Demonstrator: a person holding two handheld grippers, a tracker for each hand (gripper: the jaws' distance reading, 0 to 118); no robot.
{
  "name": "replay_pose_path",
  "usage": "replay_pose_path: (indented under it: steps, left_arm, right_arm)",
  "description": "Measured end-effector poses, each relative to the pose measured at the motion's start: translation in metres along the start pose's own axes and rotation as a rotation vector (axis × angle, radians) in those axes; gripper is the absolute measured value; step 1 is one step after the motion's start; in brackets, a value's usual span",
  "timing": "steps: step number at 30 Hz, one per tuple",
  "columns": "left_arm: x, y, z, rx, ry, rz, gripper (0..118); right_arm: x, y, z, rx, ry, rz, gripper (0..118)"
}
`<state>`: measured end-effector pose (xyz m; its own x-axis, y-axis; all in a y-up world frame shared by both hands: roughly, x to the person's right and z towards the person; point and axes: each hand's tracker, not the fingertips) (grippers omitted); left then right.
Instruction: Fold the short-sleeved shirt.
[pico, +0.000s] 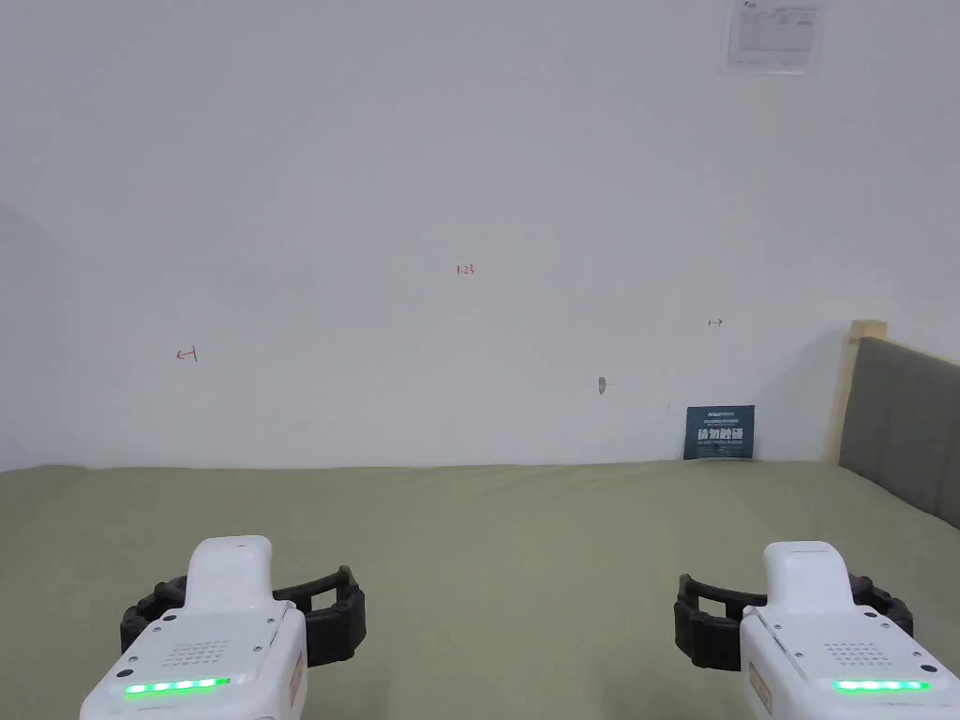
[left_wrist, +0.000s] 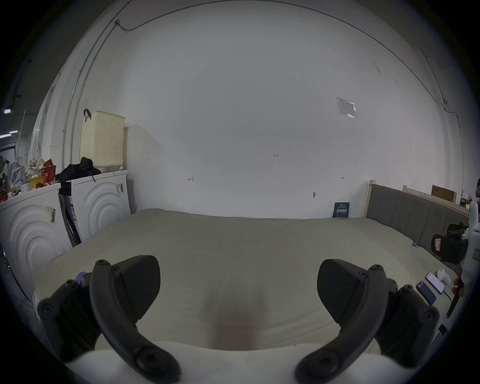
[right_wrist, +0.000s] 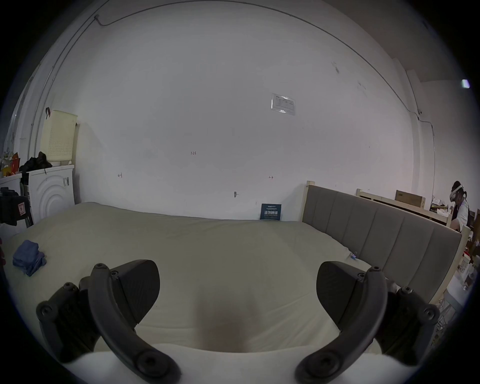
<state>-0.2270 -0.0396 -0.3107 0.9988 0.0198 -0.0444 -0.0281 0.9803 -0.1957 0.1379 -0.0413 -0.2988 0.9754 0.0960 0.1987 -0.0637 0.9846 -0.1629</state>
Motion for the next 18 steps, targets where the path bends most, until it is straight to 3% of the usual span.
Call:
replay_pose_path:
  steps: [18]
  left_arm:
    - [-0.0024, -0.0004, 0.0058, 0.003, 0.018, -0.013, 118]
  right_arm:
    - [-0.0065, 0.0030, 0.0048, 0.016, 0.030, 0.005, 118]
